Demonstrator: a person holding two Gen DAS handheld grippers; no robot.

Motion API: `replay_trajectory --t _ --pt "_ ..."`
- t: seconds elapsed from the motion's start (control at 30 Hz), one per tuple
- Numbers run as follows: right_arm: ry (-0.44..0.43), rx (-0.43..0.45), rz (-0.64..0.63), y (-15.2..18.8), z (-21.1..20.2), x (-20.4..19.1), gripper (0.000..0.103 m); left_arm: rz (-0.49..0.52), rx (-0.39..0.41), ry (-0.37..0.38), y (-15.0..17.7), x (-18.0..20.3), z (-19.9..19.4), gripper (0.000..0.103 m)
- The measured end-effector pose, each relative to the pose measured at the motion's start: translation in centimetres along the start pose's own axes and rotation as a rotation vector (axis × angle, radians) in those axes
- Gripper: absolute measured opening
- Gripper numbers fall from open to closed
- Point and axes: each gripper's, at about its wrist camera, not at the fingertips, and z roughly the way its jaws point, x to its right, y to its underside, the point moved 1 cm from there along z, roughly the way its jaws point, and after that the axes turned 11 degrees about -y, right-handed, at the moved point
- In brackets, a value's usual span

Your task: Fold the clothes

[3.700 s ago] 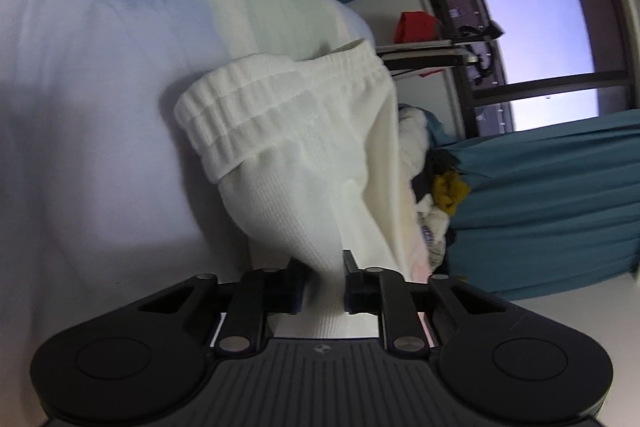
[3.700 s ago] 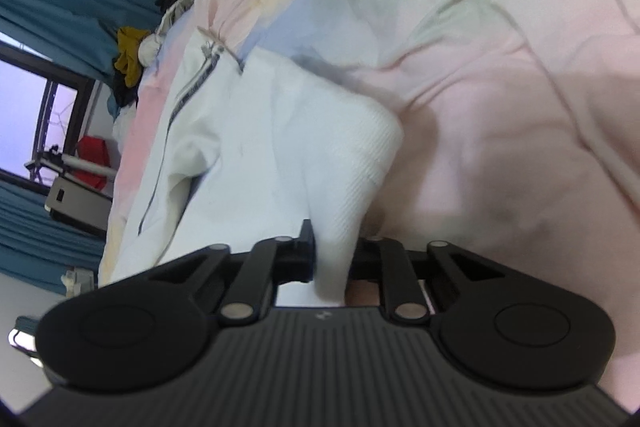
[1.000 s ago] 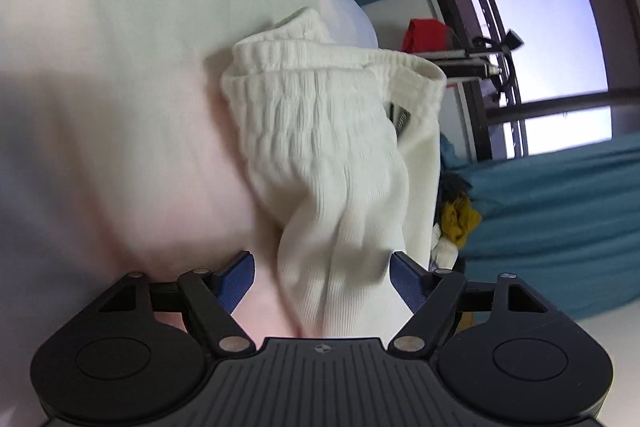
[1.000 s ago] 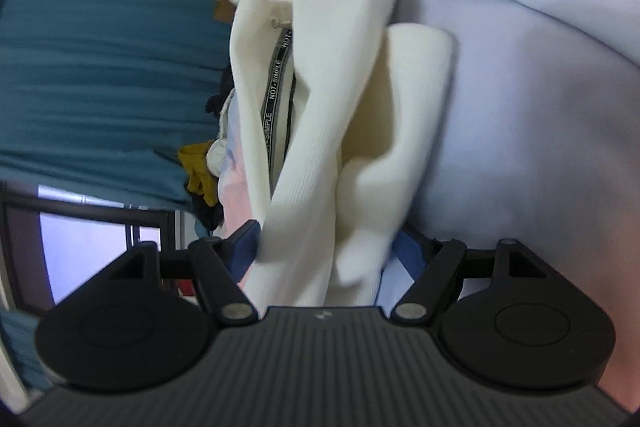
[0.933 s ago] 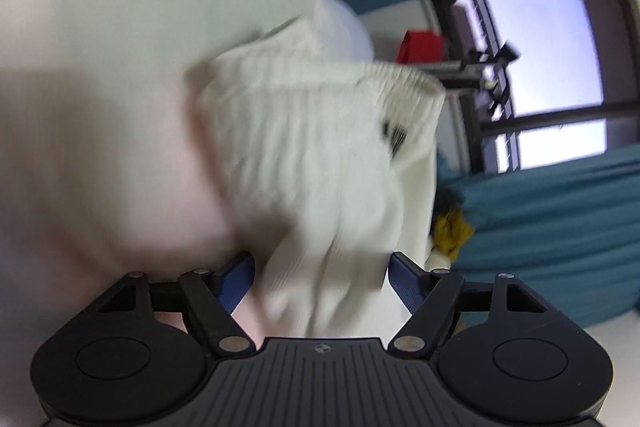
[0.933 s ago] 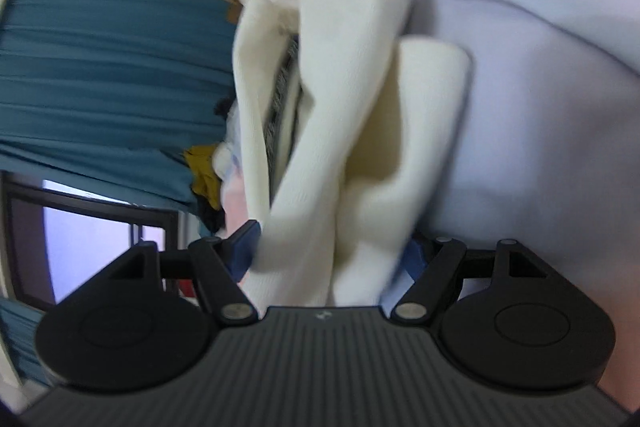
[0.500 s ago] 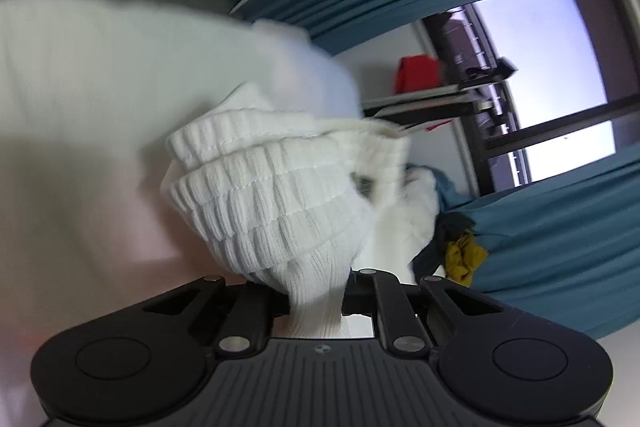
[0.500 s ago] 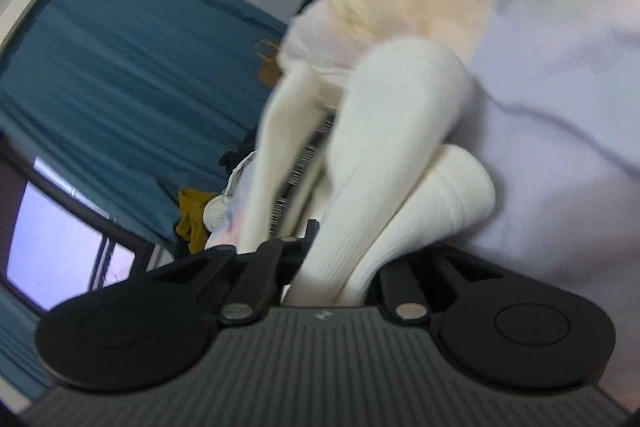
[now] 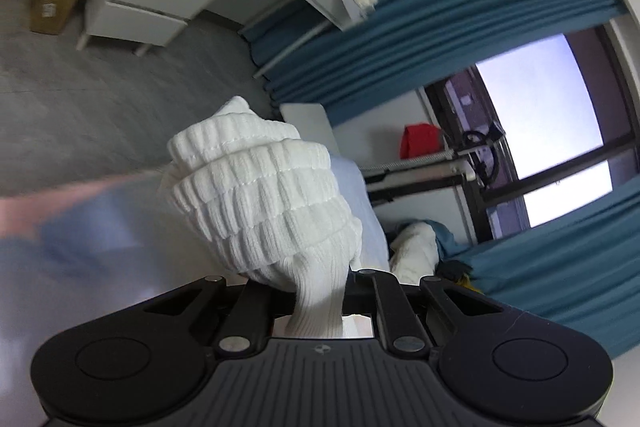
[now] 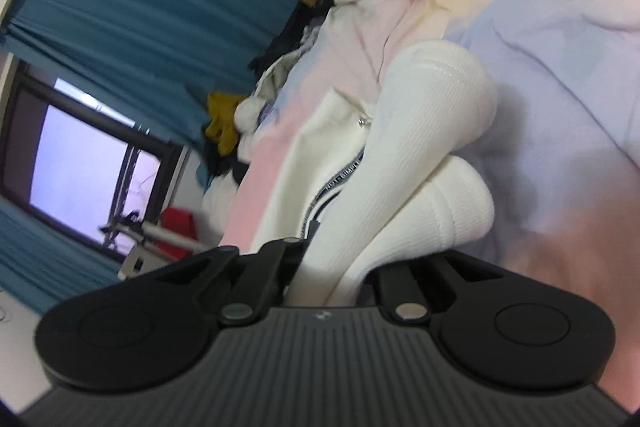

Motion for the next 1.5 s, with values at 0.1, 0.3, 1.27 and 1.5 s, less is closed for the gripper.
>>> replay_trajectory --t 0.1,0.3,1.27,1.5 --pt "0.085 -0.089 0.069 1.0 -0.9 1.7 0.01 0.007 -0.017 -0.056 -0.8 -3.3 -2.1 0.012" --pt "0.108 -0.217 0.173 2.0 -1.2 5.7 0.01 -0.013 -0.056 -0.082 0.7 -10.5 -1.9 0.014" --pt "0.073 -0.233 0.028 1.6 -0.8 6.5 0.01 0.106 -0.086 -0.153 9.4 -10.8 -12.0 0.03" --pt "0.071 -0.233 0.019 1.6 -0.5 6.5 0.01 -0.057 -0.123 -0.063 8.4 -13.6 -11.5 0.045"
